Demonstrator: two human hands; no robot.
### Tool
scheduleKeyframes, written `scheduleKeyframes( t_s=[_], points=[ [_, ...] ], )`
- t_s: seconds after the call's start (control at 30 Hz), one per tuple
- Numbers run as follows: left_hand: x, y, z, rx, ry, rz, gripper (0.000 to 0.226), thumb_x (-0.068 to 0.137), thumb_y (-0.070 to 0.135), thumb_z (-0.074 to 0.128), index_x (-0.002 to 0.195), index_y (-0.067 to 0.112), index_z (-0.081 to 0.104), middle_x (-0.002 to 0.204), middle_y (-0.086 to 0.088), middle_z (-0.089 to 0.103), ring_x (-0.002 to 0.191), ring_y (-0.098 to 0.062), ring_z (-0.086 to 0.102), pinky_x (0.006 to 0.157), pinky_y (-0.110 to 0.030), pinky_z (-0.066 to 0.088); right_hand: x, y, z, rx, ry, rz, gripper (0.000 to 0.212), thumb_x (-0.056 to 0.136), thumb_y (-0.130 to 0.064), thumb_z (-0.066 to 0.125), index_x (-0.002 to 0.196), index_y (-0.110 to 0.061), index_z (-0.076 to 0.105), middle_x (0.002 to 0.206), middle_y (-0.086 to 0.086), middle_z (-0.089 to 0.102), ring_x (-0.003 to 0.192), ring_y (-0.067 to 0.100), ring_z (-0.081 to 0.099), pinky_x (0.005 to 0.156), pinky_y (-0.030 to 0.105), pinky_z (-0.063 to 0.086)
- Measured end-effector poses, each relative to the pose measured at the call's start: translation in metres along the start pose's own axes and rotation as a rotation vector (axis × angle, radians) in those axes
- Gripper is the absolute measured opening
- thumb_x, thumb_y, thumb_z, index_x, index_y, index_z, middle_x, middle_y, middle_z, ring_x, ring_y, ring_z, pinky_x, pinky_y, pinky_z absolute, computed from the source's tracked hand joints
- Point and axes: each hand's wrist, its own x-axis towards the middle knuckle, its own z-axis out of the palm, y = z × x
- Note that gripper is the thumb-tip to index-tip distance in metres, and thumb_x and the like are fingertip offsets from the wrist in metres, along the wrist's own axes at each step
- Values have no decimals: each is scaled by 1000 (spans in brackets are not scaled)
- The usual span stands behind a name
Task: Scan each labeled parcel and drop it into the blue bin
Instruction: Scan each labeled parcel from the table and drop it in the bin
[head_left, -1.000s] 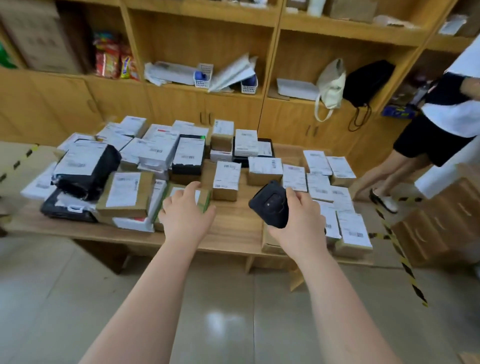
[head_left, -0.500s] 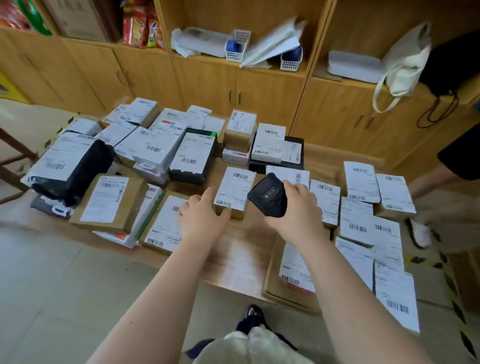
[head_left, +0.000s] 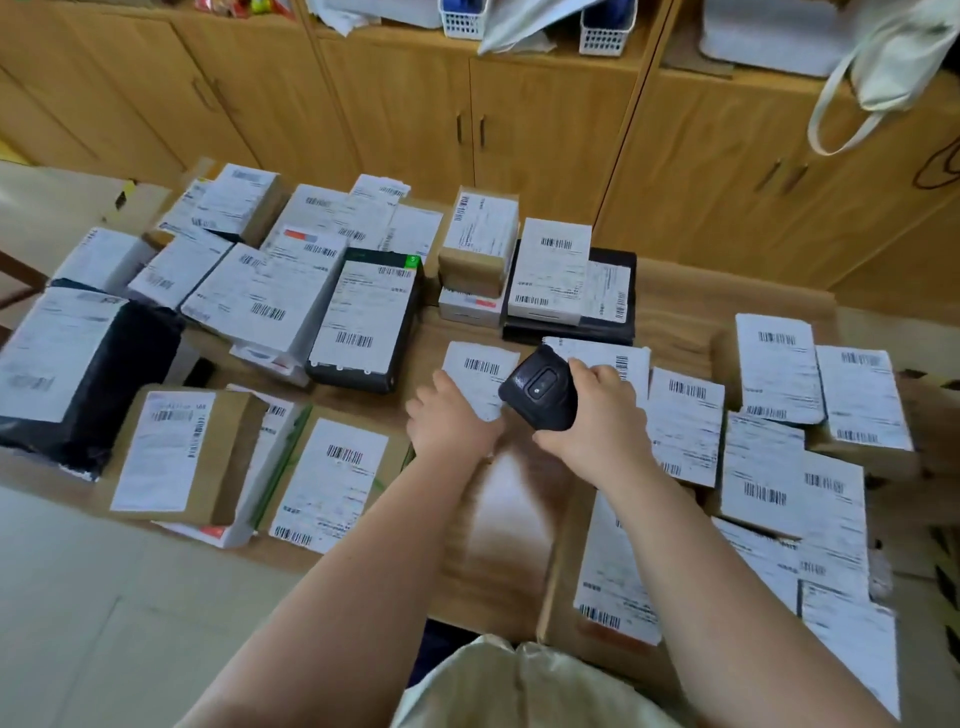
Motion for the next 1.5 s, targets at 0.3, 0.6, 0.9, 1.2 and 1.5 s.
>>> scheduleKeyframes(
  t_s=[0.3, 0.6, 0.9, 1.2, 1.5],
  points=[
    [4, -3, -14, -28, 71, 36, 105, 67, 56, 79, 142, 7, 25, 139, -10, 43, 128, -32, 37, 102, -41, 38, 9, 6, -23, -23, 83, -13, 99, 74, -41, 79, 155, -24, 25, 141, 0, 38, 130, 28, 36, 104, 44, 36],
    [-17, -19, -42, 248, 319, 414, 96, 67, 35, 76, 146, 17, 26, 137, -3, 39, 128, -28, 34, 109, -35, 27, -8, 3, -56, -333, 108, -70, 93, 77, -31, 74, 154, -24, 22, 145, 3, 31, 129, 29, 29, 107, 45, 24],
    [-30, -15, -41, 283, 367, 495, 94, 66, 33, 75, 145, 17, 26, 137, -5, 39, 126, -28, 34, 109, -37, 28, -28, -1, -34, -383, 80, -49, 75, 76, -22, 71, 142, -23, 34, 133, 3, 39, 124, 28, 34, 102, 45, 28],
    [-43, -14, -37, 270, 396, 505, 90, 63, 26, 74, 142, 15, 33, 130, -6, 44, 122, -31, 38, 107, -38, 29, -47, 9, -36, -345, 79, 19, 74, 76, -23, 71, 140, -23, 34, 130, 3, 38, 120, 28, 36, 98, 44, 28],
    [-56, -10, -38, 96, 387, 427, 91, 65, 40, 75, 142, 15, 33, 134, -5, 45, 125, -31, 38, 104, -41, 32, -53, 23, -37, -188, 82, 75, 80, 73, -32, 75, 142, -26, 35, 131, 2, 39, 124, 28, 36, 95, 42, 32]
  ],
)
